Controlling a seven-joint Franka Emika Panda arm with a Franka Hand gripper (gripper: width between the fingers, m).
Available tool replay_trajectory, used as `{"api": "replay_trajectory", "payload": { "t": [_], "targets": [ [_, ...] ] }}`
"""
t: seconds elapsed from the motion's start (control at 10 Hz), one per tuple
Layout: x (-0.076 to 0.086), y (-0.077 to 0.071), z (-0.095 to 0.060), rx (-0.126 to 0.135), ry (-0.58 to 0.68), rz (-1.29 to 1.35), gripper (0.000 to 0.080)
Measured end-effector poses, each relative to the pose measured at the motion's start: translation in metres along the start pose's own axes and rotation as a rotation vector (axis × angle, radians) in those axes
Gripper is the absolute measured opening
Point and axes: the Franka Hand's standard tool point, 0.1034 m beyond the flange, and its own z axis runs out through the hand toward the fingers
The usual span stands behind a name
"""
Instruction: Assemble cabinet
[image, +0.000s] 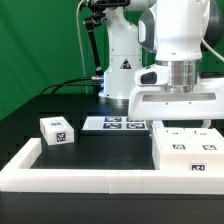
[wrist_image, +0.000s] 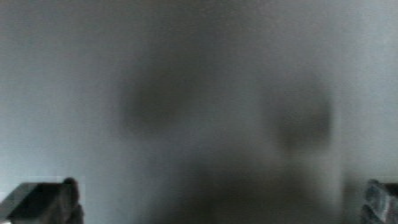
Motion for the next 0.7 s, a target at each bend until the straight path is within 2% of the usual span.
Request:
{"api": "replay_trajectory", "payload": {
  "t": [0.4,0.7],
  "targets": [
    [0.002,-0.015,0.007,0.01,0.033,-0.033,0.0796],
    [0.004,-0.009,0.008,0.005,0.04,-0.088,0.0796]
  ]
}}
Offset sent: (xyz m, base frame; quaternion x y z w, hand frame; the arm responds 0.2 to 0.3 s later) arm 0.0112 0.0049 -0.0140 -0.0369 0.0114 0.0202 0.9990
